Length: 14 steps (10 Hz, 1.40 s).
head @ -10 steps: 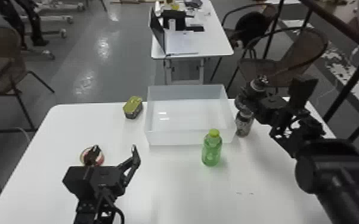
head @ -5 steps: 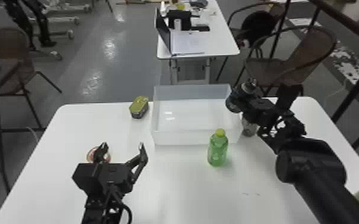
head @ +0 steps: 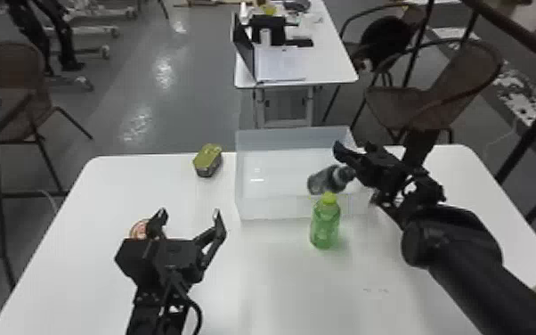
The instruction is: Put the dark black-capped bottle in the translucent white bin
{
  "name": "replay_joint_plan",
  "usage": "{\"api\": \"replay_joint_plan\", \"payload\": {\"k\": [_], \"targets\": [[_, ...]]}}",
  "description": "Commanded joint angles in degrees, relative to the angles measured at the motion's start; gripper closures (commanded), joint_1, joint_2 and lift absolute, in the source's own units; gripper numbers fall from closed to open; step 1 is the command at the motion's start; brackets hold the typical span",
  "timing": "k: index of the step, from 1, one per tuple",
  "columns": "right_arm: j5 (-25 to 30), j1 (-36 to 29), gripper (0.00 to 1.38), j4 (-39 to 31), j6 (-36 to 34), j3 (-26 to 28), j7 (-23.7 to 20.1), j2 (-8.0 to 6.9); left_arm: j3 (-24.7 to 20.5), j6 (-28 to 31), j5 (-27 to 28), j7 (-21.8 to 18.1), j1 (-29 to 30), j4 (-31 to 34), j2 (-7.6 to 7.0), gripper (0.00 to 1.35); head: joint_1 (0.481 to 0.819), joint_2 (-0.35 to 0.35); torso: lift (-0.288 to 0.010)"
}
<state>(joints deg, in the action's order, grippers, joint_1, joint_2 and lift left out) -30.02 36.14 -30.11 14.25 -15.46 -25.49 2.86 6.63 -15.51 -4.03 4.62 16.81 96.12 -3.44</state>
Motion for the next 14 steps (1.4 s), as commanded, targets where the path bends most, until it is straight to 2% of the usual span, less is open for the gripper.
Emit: {"api": "replay_joint_plan", "payload": {"k": [1,2,3,4,5,6,7,8,9,11,13,14], "targets": [[-3.56,0.42,0.0,0.4,-0.01,-2.82,-0.08,-0.04,0.14,-0.05,-0.01,-0.22,-0.2,-0.15,-0.07,0.23,0.695,0.064,-0.037],[-6.9,0.34,0.0,0.14,-0.01,-3.61,-0.79,-0.04,0.14,-0.05,-0.01,-0.22,-0.11,-0.15,-0.07,0.23,0.695,0.07,-0.037],[-7.34,-0.37,0.0,-2.15,0.08,-3.7,-1.93,-0.04,0.05,-0.14,-0.1,-0.22,-0.03,-0.15,-0.07,0.23,0.695,0.072,-0.037],[-7.34,-2.74,0.01,-8.48,-0.53,-3.61,-2.63,0.13,-0.21,-0.58,-0.19,-0.22,0.41,0.03,-0.07,0.23,0.695,0.078,-0.037],[-4.79,-7.75,0.05,-18.85,-2.38,-3.35,-1.75,1.28,-0.56,-1.1,-0.28,-0.22,1.03,0.12,0.02,0.23,0.695,0.09,-0.037],[-1.45,-14.78,0.08,-30.54,-4.58,-1.33,1.76,2.59,-0.65,-1.54,-0.37,-0.22,1.29,0.12,0.1,0.23,0.695,0.105,-0.037],[4.0,-23.13,0.09,-42.67,-6.51,1.66,7.12,3.21,-0.91,-1.81,-0.28,-0.22,1.64,0.29,0.37,0.23,0.695,0.114,-0.037],[9.45,-31.13,0.09,-52.69,-8.09,4.47,10.64,3.3,-1.18,-2.07,-0.28,-0.22,2.17,0.38,0.63,0.23,0.695,0.105,-0.037],[12.17,-38.07,0.09,-60.33,-10.91,6.85,11.17,3.74,-1.26,-2.16,-0.28,-0.22,2.35,0.47,0.54,0.23,0.695,0.098,-0.037],[14.11,-49.15,0.09,-68.95,-13.1,8.96,12.93,3.91,-1.44,-2.51,-0.28,-0.22,2.79,0.56,0.54,0.23,0.695,0.079,-0.037],[18.94,-55.91,0.09,-74.66,-15.56,11.24,12.93,4.26,-1.44,-2.07,-0.28,-0.22,3.4,1.26,-0.16,0.23,0.695,0.069,-0.037],[21.31,-58.29,0.09,-77.21,-17.76,11.42,12.93,4.35,-1.79,-1.37,-0.19,0.04,4.28,2.14,0.1,0.23,0.695,0.062,-0.037]]}}
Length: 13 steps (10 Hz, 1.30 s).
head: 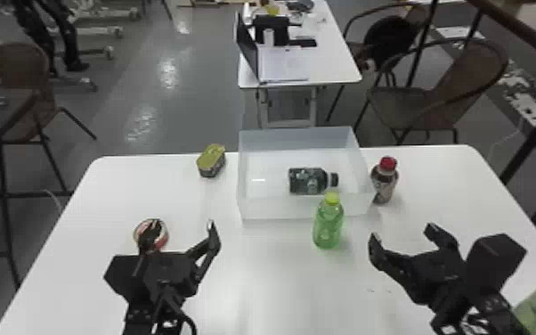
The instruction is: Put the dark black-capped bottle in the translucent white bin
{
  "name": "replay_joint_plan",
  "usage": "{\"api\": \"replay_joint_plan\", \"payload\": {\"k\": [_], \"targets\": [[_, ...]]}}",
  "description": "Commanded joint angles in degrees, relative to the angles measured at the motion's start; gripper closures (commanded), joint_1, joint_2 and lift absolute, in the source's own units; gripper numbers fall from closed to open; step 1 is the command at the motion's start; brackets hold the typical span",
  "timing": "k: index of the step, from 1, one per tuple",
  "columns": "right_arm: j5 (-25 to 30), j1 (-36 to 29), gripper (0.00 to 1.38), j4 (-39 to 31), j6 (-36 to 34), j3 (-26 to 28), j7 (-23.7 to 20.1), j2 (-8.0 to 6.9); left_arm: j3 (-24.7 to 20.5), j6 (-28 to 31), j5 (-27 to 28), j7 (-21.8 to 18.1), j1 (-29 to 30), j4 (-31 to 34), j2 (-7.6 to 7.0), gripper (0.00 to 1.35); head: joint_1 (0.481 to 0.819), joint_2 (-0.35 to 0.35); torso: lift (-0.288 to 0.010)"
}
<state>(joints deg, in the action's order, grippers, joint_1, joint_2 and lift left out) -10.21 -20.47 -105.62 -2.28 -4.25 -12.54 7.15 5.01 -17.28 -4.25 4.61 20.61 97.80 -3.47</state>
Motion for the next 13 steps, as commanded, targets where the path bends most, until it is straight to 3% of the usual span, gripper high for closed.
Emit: {"api": "replay_joint_plan", "payload": {"k": [1,3,4,13], "targets": [[2.48,-2.03,0.09,-2.22,-1.58,0.47,0.32,-0.29,-1.06,0.76,0.74,0.05,1.36,1.25,0.83,0.23,0.695,0.06,-0.037],[3.36,-2.11,0.09,-2.13,-1.49,1.17,0.32,-1.7,-0.18,1.38,0.38,0.14,1.1,1.61,-0.49,0.23,0.695,0.064,-0.037],[3.18,-2.03,0.09,-2.04,-1.49,1.26,0.23,-1.7,-0.09,1.46,0.38,0.4,1.1,1.61,-0.57,0.23,0.695,0.06,-0.037],[1.77,-1.41,0.09,-1.34,-1.58,1.17,0.23,-1.61,-0.27,1.55,0.91,0.31,0.48,1.61,-0.14,0.23,0.695,0.057,-0.037]]}}
